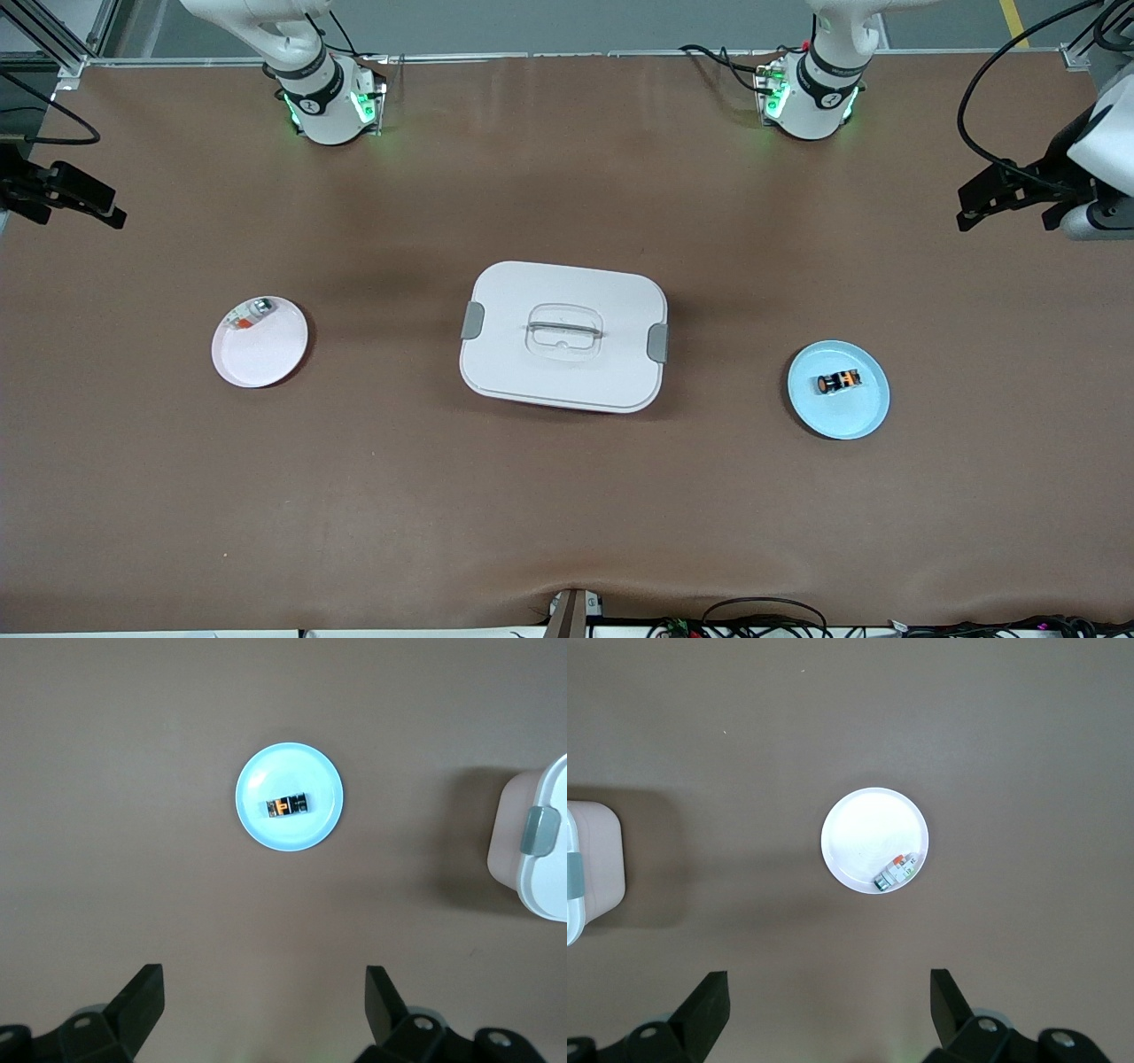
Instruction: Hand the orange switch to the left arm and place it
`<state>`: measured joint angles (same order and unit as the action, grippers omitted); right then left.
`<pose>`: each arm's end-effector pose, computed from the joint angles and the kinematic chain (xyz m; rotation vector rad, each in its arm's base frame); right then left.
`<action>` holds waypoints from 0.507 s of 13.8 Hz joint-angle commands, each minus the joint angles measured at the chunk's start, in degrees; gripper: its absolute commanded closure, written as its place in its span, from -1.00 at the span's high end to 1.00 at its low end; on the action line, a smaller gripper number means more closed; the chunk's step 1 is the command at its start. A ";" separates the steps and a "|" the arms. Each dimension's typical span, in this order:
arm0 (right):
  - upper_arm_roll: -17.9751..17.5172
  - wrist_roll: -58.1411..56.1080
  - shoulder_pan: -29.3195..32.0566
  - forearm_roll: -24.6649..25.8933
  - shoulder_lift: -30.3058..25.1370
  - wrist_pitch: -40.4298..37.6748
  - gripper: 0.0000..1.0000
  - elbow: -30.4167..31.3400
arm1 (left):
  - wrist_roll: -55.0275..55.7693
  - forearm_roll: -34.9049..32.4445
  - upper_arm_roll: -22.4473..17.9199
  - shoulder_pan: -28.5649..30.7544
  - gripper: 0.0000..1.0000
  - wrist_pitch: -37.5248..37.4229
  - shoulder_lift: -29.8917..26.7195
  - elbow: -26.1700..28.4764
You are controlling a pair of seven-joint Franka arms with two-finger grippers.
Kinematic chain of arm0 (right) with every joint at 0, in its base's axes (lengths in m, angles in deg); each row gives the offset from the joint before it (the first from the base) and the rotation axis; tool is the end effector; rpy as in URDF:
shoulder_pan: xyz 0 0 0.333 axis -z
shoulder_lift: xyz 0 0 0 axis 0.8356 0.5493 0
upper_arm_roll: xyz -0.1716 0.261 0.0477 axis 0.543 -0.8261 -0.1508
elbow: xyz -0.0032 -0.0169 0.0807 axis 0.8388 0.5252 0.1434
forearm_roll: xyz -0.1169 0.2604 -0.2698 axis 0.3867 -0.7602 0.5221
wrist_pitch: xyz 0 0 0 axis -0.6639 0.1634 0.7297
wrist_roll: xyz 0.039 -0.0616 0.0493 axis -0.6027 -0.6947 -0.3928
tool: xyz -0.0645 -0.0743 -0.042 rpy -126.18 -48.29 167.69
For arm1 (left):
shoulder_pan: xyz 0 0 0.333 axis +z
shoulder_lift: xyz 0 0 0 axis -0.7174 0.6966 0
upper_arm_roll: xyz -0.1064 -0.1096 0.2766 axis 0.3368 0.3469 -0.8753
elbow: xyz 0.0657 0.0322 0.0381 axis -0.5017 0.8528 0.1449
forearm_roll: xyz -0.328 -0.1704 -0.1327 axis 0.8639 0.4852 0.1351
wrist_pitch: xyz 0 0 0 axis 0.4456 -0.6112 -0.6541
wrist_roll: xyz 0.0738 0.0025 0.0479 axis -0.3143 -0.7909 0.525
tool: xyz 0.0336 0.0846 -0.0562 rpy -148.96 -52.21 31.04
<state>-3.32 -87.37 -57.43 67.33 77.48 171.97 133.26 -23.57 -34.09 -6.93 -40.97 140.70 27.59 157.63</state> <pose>0.5269 -0.0388 0.6346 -3.1110 0.1382 0.0448 0.5389 -0.0522 0.6514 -3.1171 0.0189 -0.0087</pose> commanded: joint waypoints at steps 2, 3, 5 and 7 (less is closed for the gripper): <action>-0.71 0.01 0.66 0.74 -1.16 -0.12 1.00 0.68 | 1.73 0.75 -1.11 -1.88 1.00 -0.05 -3.51 3.31; -0.71 0.01 0.57 0.74 -1.16 -0.12 1.00 0.59 | 1.65 0.75 -1.11 -1.53 1.00 -0.05 -3.16 3.22; -0.71 0.01 0.57 0.74 -1.07 -0.12 1.00 0.59 | 0.77 0.75 -1.11 -1.18 1.00 -0.14 -2.89 3.48; -0.80 0.01 0.66 0.74 -1.07 -0.12 1.00 0.42 | 0.68 0.75 -1.11 -1.18 1.00 -0.14 -2.28 3.31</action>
<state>-3.39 -87.37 -57.43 67.33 77.46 171.98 133.26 -22.37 -34.08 -7.62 -42.07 140.63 25.49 160.54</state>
